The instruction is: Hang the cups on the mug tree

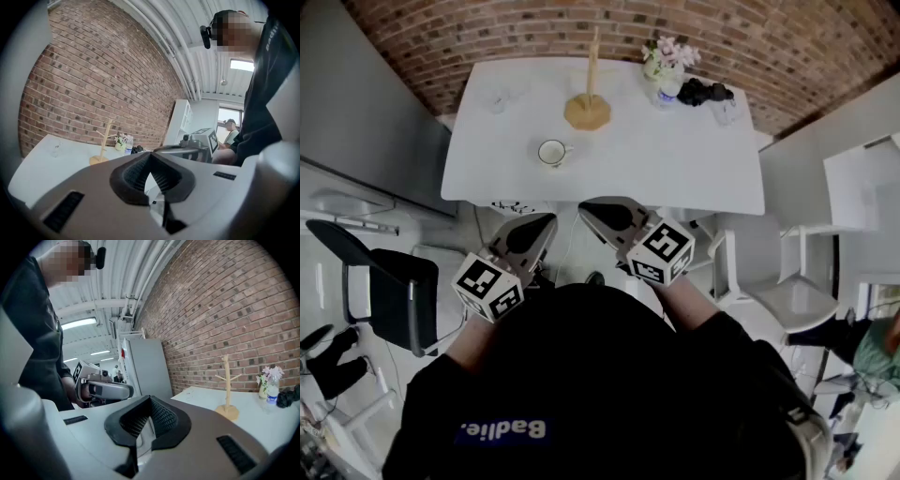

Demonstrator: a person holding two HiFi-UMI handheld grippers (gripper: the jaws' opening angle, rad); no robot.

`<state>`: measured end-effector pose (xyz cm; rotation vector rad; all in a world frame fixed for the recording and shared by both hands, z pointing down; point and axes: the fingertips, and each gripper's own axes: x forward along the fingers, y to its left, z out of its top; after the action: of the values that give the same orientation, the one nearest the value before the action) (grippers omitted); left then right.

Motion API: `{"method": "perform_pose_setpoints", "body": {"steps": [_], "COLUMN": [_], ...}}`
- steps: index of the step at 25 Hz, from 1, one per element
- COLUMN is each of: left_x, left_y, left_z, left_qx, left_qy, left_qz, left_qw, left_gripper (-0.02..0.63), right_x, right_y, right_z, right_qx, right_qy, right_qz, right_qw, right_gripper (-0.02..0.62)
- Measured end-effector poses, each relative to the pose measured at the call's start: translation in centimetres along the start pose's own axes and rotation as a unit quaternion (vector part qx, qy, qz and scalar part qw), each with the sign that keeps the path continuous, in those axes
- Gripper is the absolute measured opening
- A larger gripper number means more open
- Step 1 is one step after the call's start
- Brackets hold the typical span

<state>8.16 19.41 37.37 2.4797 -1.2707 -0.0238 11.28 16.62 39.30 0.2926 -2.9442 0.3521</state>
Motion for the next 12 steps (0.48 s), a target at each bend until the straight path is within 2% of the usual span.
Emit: {"method": "perform_pose_setpoints", "body": {"steps": [12], "left_x": [-0.1], "left_y": [1.5], "left_z": [0.4], "left_qx": [0.001], "left_qy": [0.005], "left_qz": [-0.012], "left_qw": [0.9999], "left_gripper": [0.002], "right_x": [1.5], "right_y": [-0.3], "right_z": [0.4], "right_qx": [0.003], "right_qy": [0.002], "right_qz": [-0.009], "right_qw": [1.0], "right_gripper": [0.029]}}
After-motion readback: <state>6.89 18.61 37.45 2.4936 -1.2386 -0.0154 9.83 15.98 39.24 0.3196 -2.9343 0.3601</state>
